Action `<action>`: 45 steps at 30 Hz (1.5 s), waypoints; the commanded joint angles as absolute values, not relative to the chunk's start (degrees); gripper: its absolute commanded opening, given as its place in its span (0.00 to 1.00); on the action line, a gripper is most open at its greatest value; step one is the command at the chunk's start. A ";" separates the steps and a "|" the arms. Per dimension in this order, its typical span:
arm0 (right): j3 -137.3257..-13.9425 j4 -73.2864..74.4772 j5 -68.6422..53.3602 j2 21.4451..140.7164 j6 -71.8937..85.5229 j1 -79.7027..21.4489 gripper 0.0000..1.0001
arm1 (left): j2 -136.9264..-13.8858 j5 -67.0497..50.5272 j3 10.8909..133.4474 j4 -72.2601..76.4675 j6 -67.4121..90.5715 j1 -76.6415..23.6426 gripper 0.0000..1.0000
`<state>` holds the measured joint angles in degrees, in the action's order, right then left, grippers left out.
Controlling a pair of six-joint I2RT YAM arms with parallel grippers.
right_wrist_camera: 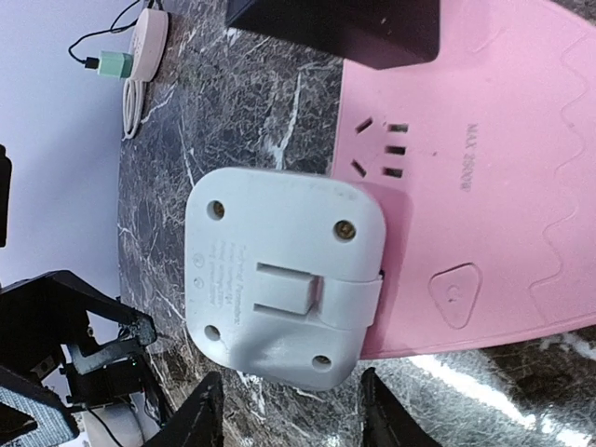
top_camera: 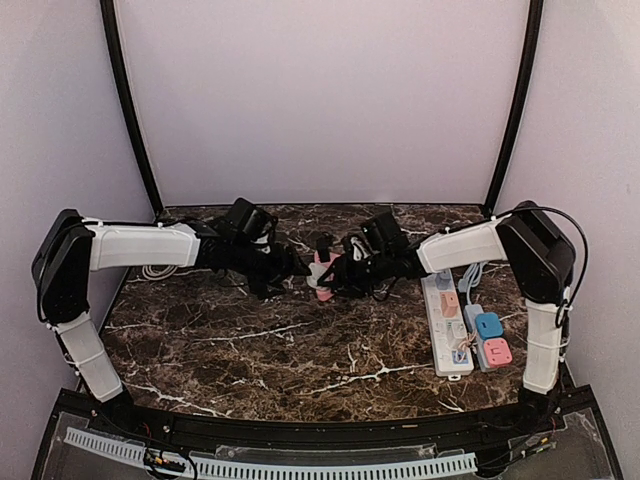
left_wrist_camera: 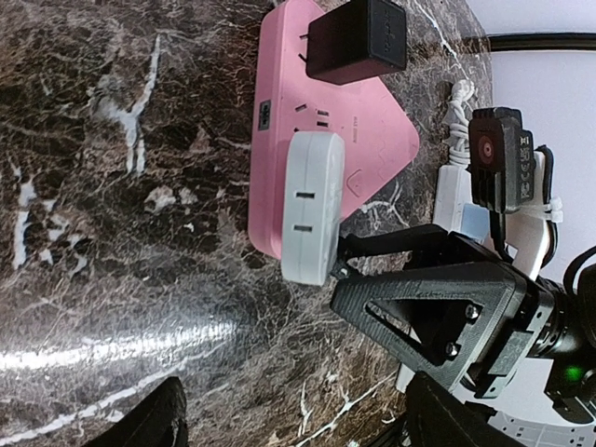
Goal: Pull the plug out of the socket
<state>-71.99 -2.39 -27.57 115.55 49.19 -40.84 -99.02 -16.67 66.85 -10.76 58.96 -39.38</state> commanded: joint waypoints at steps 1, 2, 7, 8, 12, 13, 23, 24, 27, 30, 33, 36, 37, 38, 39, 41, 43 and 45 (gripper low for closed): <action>-70.90 -2.38 -23.77 112.97 48.16 -38.97 0.49 | -102.10 -17.37 72.89 -12.70 56.10 -39.12 0.76; -70.47 -1.78 -23.21 112.19 47.66 -38.60 0.50 | -103.46 -17.21 73.76 -13.03 55.56 -39.12 0.73; -67.67 -0.21 -20.02 108.59 45.53 -35.80 0.61 | -109.58 -14.77 82.67 -19.69 51.34 -39.17 0.65; -67.32 -0.22 -20.07 108.31 45.24 -35.06 0.62 | -110.25 -14.68 83.48 -20.13 51.03 -39.19 0.64; -67.93 -0.18 -21.25 109.20 43.76 -32.78 0.69 | -113.95 -13.65 87.80 -24.05 49.25 -39.19 0.60; -68.43 -0.19 -21.42 109.63 43.38 -32.71 0.71 | -114.84 -13.37 88.77 -25.22 48.77 -39.20 0.60; -73.10 1.00 -23.57 115.37 40.93 -32.86 0.76 | -118.66 -14.01 92.37 -26.91 46.88 -39.20 0.59; -73.39 1.05 -23.52 115.80 40.85 -33.07 0.76 | -118.96 -14.69 92.44 -26.46 47.16 -39.13 0.58; -74.25 1.10 -23.17 116.99 40.59 -33.77 0.76 | -119.47 -16.45 92.30 -24.98 48.33 -39.12 0.55; -75.14 1.37 -23.18 118.44 40.38 -34.54 0.76 | -120.09 -18.28 92.43 -23.42 49.81 -39.17 0.48; -75.43 1.29 -23.50 119.64 40.77 -35.14 0.75 | -120.14 -19.70 92.19 -22.15 50.80 -39.12 0.42; -75.19 0.88 -23.67 120.39 41.11 -35.40 0.73 | -120.07 -20.62 91.76 -20.48 51.78 -39.14 0.30; -75.09 0.92 -23.62 120.48 41.25 -35.42 0.72 | -120.06 -20.95 91.65 -20.21 51.90 -39.16 0.28; -74.88 0.90 -23.48 120.56 41.39 -35.42 0.72 | -119.95 -21.11 91.57 -19.69 52.07 -39.18 0.24; -74.68 0.93 -23.27 120.52 41.40 -35.38 0.71 | -119.87 -21.32 91.29 -19.38 52.17 -39.17 0.20; -74.41 1.09 -22.90 120.53 41.57 -35.42 0.71 | -119.53 -21.80 90.68 -18.20 52.13 -39.17 0.15; -74.53 1.65 -22.38 120.83 41.64 -35.42 0.71 | -119.06 -22.40 89.79 -16.70 52.23 -39.13 0.10; -74.81 2.39 -21.82 121.19 41.66 -35.41 0.71 | -118.49 -23.04 88.61 -14.28 52.58 -39.11 0.04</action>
<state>-74.35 0.97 -23.20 119.04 41.23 -34.98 -120.42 -21.04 90.72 -18.59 52.10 -39.31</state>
